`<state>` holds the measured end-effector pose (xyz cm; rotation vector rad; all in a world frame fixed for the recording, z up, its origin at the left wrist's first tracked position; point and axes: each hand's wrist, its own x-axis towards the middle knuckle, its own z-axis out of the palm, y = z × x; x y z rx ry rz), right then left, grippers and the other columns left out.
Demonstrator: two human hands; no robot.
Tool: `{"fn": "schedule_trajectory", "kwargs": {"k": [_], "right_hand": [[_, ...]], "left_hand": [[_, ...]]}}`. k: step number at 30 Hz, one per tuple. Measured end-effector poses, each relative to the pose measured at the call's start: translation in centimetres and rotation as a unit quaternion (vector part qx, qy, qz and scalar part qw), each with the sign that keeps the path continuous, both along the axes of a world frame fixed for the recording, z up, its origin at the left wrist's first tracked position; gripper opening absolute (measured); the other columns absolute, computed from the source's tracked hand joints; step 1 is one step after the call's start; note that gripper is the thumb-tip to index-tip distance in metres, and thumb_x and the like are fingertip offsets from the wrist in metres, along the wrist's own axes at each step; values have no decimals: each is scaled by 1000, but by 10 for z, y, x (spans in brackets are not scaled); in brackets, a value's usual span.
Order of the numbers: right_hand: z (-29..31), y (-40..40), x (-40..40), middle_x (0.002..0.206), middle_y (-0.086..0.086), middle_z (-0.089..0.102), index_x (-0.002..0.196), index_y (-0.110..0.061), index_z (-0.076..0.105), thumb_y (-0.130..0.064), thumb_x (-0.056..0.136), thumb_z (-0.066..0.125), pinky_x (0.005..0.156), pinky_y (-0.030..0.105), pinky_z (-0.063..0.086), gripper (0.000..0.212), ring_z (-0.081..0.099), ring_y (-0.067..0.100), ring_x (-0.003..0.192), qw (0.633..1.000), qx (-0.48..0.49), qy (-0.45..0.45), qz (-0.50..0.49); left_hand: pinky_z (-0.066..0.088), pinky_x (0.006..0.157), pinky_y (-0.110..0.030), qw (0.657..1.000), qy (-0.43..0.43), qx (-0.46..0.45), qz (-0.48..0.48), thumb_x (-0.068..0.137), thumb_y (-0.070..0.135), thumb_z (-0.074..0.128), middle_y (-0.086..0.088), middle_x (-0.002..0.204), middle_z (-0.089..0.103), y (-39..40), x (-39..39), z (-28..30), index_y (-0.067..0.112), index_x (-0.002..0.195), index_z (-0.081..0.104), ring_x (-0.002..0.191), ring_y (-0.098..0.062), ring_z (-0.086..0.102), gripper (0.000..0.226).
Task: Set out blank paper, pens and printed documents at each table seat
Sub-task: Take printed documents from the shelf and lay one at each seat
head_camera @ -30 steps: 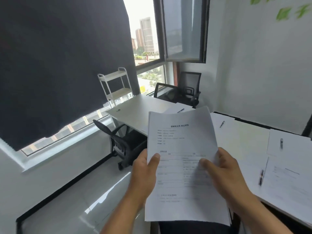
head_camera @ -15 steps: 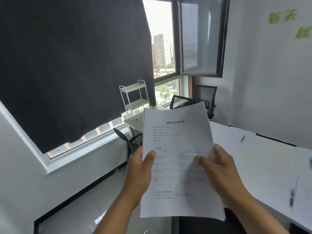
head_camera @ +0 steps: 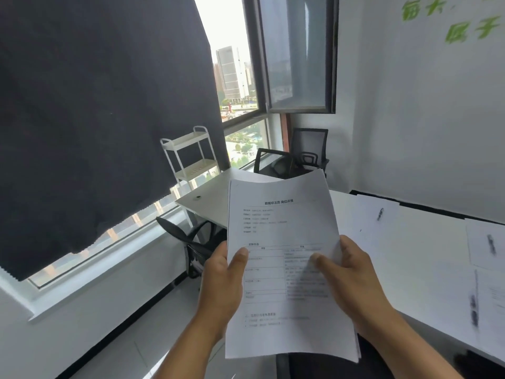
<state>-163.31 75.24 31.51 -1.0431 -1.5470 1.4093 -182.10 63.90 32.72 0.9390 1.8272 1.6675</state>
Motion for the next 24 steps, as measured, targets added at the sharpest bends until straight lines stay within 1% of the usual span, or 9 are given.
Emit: {"fn": "schedule_trajectory", "kwargs": {"k": [4,8,10,12,14,16,19,21,24], "right_hand": [[-18,16,-39,99,-12,81,110,-27,70,-15,103,67,72,40,67,14,79,13,84,999,-9,-29,-34],[-36,24,-92,94,-4,79,105,-20,69,-14,101,67,73,48,68,7,79,20,82,994,-21,-66,-81],[-41,27,-127,93,-2,79,104,-20,69,-13,100,66,72,47,67,8,79,22,82,990,-25,-75,-114],[-39,26,-151,92,-1,78,104,-19,68,-14,101,66,69,44,67,6,78,21,81,988,-29,-86,-122],[-35,32,-191,93,-1,78,104,-20,67,-16,101,66,71,46,68,5,78,21,81,984,-20,-103,-147],[-29,31,-196,96,-2,78,106,-23,67,-18,102,66,73,50,68,7,79,19,82,983,-12,-109,-147],[-24,41,-215,102,-2,78,109,-26,66,-22,102,66,73,51,68,8,80,18,85,981,-12,-116,-157],[-23,46,-225,103,-3,77,109,-26,65,-22,102,66,73,50,69,8,80,18,85,979,-8,-121,-166],[-26,53,-227,100,-4,77,107,-25,64,-20,104,65,72,48,69,6,79,15,84,977,-14,-116,-181]], "left_hand": [[66,79,-28,999,-22,-10,-32,114,25,55,12,113,84,34,-48,-28,31,125,70,101,-12,81,20],[65,76,-24,996,-47,-30,-74,115,25,54,12,113,83,62,-110,-61,30,126,70,101,-10,81,20],[65,77,-22,992,-52,-40,-111,115,25,53,14,113,83,75,-148,-72,30,127,70,103,-9,80,21],[65,78,-22,989,-56,-45,-125,115,25,53,14,114,83,86,-175,-71,30,127,69,104,-8,80,21],[65,79,-23,985,-57,-49,-157,115,26,53,14,114,83,96,-221,-68,31,126,69,105,-9,80,20],[67,85,-29,984,-49,-50,-162,114,28,54,13,114,82,105,-228,-64,30,126,69,106,-12,80,19],[68,90,-39,982,-55,-46,-177,114,28,56,10,115,83,118,-249,-61,26,124,70,106,-15,80,18],[68,90,-40,981,-53,-51,-181,114,27,56,9,113,83,131,-261,-63,25,121,70,104,-15,81,16],[68,85,-36,977,-48,-65,-198,114,27,55,9,110,83,146,-264,-69,25,119,69,100,-12,81,16]]}}
